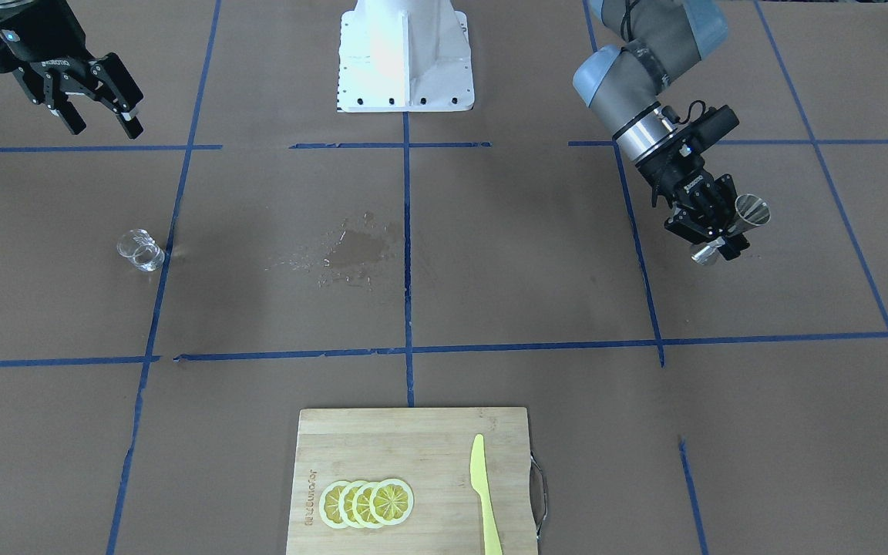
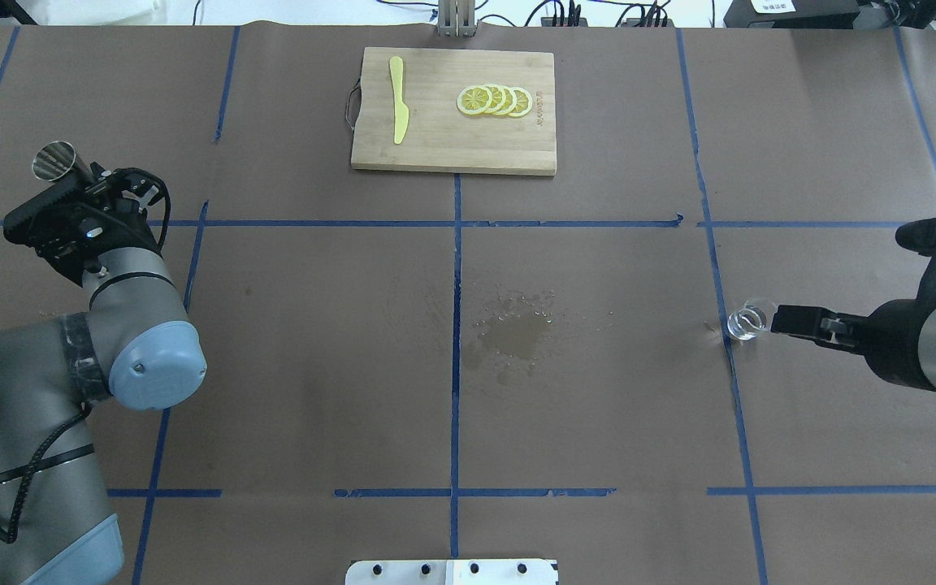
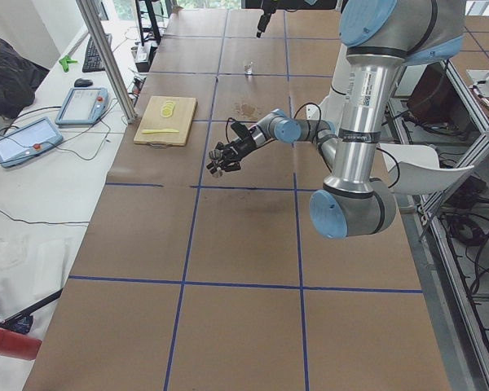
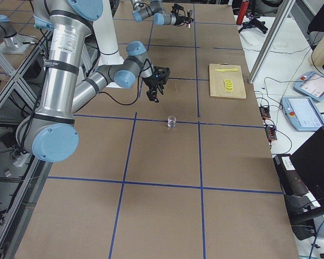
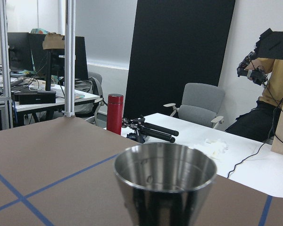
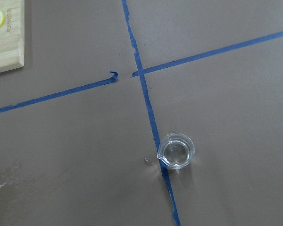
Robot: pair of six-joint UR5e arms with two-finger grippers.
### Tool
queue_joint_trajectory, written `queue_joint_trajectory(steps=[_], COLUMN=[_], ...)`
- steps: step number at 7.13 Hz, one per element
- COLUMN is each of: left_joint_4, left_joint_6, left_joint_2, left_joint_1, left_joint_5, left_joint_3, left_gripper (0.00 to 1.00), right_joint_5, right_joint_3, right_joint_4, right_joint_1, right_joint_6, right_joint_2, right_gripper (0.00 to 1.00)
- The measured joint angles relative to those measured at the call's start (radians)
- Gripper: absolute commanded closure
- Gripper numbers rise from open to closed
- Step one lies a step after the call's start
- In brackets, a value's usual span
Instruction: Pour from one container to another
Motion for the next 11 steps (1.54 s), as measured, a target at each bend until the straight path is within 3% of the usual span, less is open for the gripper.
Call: queue_joint_trajectory(steps=[1,3,6,8,9,10,11], left_joint_4=[-0.001,-0.010,-0.049,-0.074,-0.153,-0.321,-0.570], left_joint_6=[0.026,0.059,0.223,0.261,0.313,0.413,0.540], left_joint_2=[-0.024,-0.052,-0.160,-0.168,-0.166,-0.162,-0.148], left_joint_1=[0.003,0.025,0.037,0.046,0.066,0.089,0.104], left_joint_5=[-0.003,-0.010,-0.035,-0.046,-0.045,-0.044,-0.046], left_joint_3=[-0.010,-0.023,-0.015,-0.022,-0.023,-0.007,0.035], left_gripper=[1.00,1.00,1.00,1.00,1.00,1.00,1.00], right_joint_5=[-0.119,-0.248,-0.280,-0.307,-0.332,-0.369,-0.406], right_joint_3=[0.002,0.003,0.003,0.003,0.001,-0.001,-0.003], right_joint_4=[0.000,0.003,0.008,0.008,0.007,0.007,0.006], right_joint_1=[-0.084,-0.172,-0.191,-0.203,-0.217,-0.240,-0.270], right_joint_6=[0.022,0.037,0.041,0.055,0.064,0.082,0.105], right_joint_2=[-0.026,-0.052,-0.059,-0.062,-0.067,-0.074,-0.080], right_gripper=[0.00,0.00,0.00,0.00,0.00,0.00,0.05])
